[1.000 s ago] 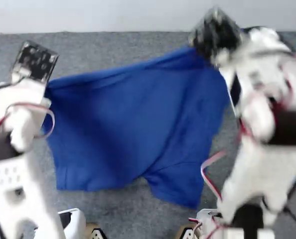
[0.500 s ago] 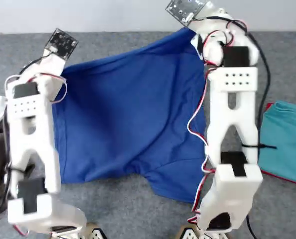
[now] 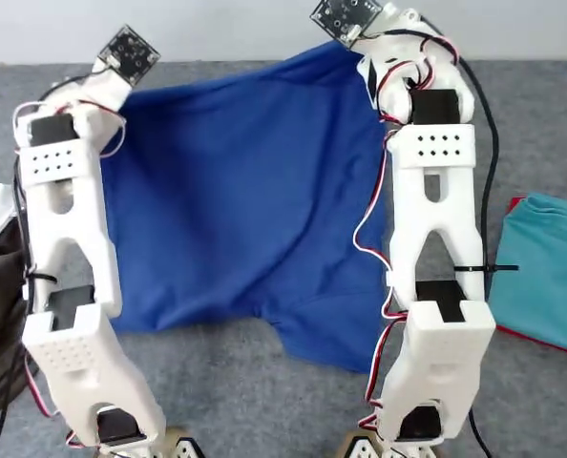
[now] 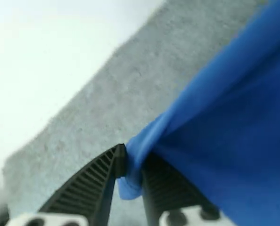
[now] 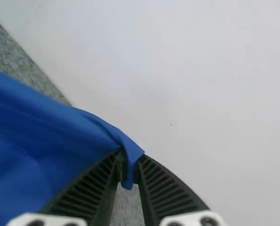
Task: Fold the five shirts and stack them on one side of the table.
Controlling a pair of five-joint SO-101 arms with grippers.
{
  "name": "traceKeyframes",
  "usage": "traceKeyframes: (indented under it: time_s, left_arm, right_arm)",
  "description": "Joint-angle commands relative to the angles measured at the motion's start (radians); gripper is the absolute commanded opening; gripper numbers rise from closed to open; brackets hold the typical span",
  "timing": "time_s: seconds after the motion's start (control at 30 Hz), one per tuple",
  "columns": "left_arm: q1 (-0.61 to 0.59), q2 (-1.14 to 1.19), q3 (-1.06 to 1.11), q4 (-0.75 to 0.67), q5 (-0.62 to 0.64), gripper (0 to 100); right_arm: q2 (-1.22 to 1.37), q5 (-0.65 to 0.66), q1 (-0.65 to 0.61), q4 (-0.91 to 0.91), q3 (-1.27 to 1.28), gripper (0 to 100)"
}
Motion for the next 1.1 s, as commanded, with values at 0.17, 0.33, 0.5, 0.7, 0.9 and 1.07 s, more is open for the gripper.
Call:
traceKeyframes:
  time_s: [0.17,0.33,0.5,0.7,0.9,1.07]
  left_arm:
    - [-0.003,0.034,-0.122,0.150,-0.095,2]
    - [0.000,0.034,-0.125,0.384,-0.117,2]
    - [0.008,0.034,-0.125,0.566,-0.180,2]
    - [0.006,0.038,-0.114,0.732,-0.190,2]
    - [0.003,0.032,0.024,0.730,-0.193,2]
    - [-0.006,0.032,0.102,0.730,-0.192,2]
  right_arm:
    - [0.012,-0.006,-0.007,0.091,-0.017,0.9]
    - [-0.022,-0.011,-0.007,0.456,-0.023,0.9]
    - [-0.061,-0.063,-0.012,0.740,-0.023,0.9]
    - [-0.068,-0.140,-0.033,1.012,-0.020,1.1]
    - [-0.133,-0.241,-0.041,1.018,0.130,1.2]
    - [-0.283,-0.245,-0.061,1.018,0.390,1.2]
